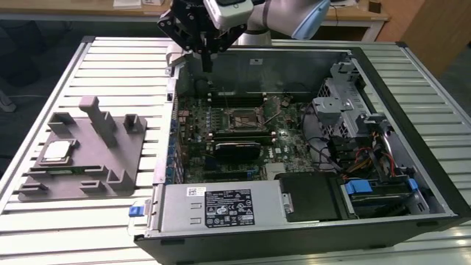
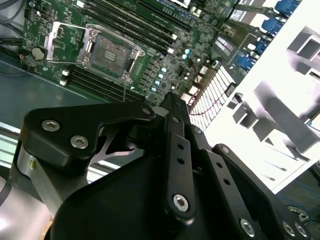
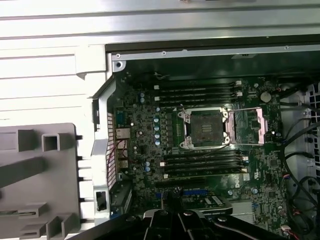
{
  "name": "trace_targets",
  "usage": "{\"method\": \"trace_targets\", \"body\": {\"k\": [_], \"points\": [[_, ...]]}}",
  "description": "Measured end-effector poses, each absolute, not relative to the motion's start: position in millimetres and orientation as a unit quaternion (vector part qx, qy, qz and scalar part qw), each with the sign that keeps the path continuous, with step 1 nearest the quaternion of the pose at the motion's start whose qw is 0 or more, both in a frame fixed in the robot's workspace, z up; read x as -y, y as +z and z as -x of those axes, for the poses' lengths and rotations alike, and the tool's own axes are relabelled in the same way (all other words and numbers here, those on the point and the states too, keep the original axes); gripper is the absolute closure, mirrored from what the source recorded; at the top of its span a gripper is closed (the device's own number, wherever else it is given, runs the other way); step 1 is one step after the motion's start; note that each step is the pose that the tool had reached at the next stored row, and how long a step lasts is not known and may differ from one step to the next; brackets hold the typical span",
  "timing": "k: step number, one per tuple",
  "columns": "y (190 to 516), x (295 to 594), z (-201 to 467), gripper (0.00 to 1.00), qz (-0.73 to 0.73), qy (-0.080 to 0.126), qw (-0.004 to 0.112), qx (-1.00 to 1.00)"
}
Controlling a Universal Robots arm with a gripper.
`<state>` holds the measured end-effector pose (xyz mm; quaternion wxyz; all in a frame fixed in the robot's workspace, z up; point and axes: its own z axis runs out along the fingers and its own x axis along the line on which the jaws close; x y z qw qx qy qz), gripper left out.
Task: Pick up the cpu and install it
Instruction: 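Reach for the cpu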
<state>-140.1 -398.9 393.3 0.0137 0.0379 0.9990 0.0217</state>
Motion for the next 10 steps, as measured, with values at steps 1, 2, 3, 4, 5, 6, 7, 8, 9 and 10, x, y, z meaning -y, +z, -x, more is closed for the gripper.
{"method": "trace_targets", "body": {"k": [1, 2, 3, 4, 5, 6, 7, 8, 9, 10], "points": [[393.3, 398.9, 141.8, 0.89, -0.038, 0.022, 0.014, -0.999], [393.3, 398.9, 143.4, 0.89, -0.038, 0.022, 0.014, -0.999], [393.3, 398.9, 145.0, 0.89, -0.038, 0.022, 0.014, -0.999], [393.3, 398.9, 146.7, 0.89, -0.038, 0.022, 0.014, -0.999], [393.3, 398.9, 148.4, 0.89, -0.038, 0.022, 0.014, -0.999], [393.3, 398.9, 150.0, 0.89, -0.038, 0.022, 0.014, -0.999], [393.3, 398.9, 151.5, 0.89, -0.038, 0.022, 0.014, -0.999], [393.3, 398.9, 153.2, 0.89, -0.038, 0.022, 0.014, -0.999], [393.3, 398.9, 154.8, 0.89, -0.038, 0.022, 0.014, -0.999], [393.3, 398.9, 156.5, 0.89, -0.038, 0.022, 0.014, -0.999]]}}
